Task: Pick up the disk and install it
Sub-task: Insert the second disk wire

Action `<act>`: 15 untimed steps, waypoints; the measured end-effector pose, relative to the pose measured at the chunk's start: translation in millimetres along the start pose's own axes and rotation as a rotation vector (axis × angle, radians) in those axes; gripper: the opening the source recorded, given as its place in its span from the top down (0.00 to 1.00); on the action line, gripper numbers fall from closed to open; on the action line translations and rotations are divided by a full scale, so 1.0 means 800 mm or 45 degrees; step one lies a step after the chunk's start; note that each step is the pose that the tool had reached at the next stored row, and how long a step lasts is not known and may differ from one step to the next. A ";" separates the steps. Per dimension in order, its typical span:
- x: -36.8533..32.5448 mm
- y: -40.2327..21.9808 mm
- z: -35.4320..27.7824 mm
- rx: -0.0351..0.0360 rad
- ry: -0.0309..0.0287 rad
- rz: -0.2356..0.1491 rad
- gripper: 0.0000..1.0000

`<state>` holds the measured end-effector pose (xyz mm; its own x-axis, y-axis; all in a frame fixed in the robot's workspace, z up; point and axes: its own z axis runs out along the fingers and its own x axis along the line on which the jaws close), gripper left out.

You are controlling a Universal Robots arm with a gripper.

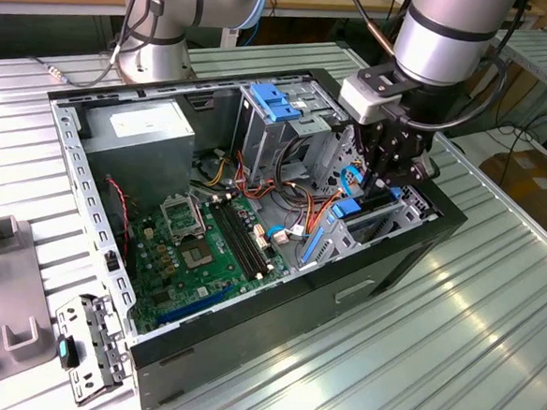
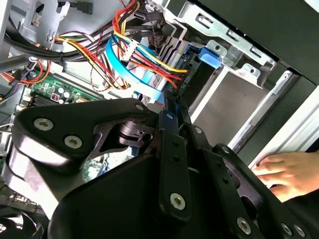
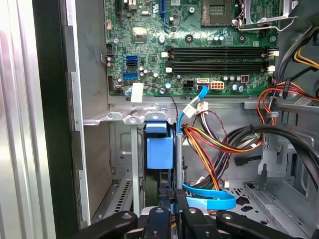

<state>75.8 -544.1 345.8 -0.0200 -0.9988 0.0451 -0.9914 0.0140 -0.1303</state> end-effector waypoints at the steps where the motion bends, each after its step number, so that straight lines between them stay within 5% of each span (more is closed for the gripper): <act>1: 0.0000 0.0000 0.0003 0.0000 0.0002 0.000 0.84; 11: 0.0019 0.0007 0.0064 0.0000 -0.0006 0.000 0.83; 15: 0.0025 -0.0010 -0.0066 0.0001 -0.0001 0.000 0.76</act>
<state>75.8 -545.9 351.2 -0.0200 -0.9988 0.0451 -0.9914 0.0140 -0.1303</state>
